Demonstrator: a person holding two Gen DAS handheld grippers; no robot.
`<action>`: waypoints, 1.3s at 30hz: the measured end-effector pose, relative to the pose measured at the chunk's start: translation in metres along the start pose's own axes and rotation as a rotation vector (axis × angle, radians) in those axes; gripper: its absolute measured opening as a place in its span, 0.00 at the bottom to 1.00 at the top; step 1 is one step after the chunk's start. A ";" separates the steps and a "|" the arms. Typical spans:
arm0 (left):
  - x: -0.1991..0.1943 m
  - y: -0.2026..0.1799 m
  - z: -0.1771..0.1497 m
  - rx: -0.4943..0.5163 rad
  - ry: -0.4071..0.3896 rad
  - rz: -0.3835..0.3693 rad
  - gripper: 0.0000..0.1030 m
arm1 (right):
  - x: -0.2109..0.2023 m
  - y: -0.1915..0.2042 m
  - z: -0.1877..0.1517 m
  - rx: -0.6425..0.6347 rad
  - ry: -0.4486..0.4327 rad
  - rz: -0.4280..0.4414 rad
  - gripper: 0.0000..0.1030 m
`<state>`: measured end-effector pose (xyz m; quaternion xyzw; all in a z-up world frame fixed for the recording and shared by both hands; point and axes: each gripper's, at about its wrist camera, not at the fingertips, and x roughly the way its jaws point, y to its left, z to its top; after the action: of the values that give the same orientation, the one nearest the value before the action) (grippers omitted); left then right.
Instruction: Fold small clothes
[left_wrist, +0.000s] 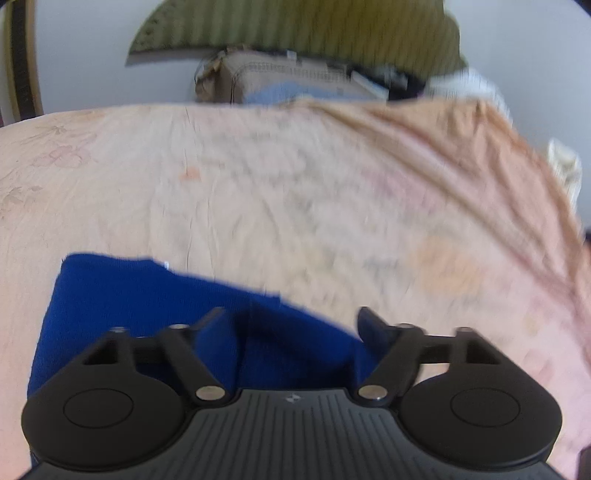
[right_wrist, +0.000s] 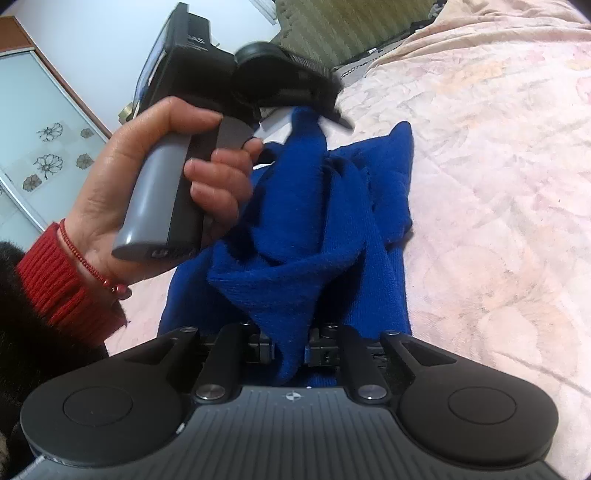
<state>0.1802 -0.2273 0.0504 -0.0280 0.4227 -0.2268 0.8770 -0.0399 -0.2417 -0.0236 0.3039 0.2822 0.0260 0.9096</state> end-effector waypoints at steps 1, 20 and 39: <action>-0.003 0.002 0.002 -0.017 -0.010 -0.020 0.80 | -0.004 -0.005 0.006 0.005 0.000 0.003 0.26; -0.095 0.043 -0.058 0.166 -0.108 0.152 0.80 | -0.032 -0.039 0.018 0.143 -0.053 -0.023 0.10; -0.088 0.067 -0.076 0.193 -0.088 0.190 0.80 | 0.025 -0.031 0.124 -0.061 -0.017 -0.085 0.62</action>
<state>0.1000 -0.1197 0.0496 0.0868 0.3607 -0.1811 0.9108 0.0428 -0.3277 0.0279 0.2638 0.2859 -0.0066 0.9212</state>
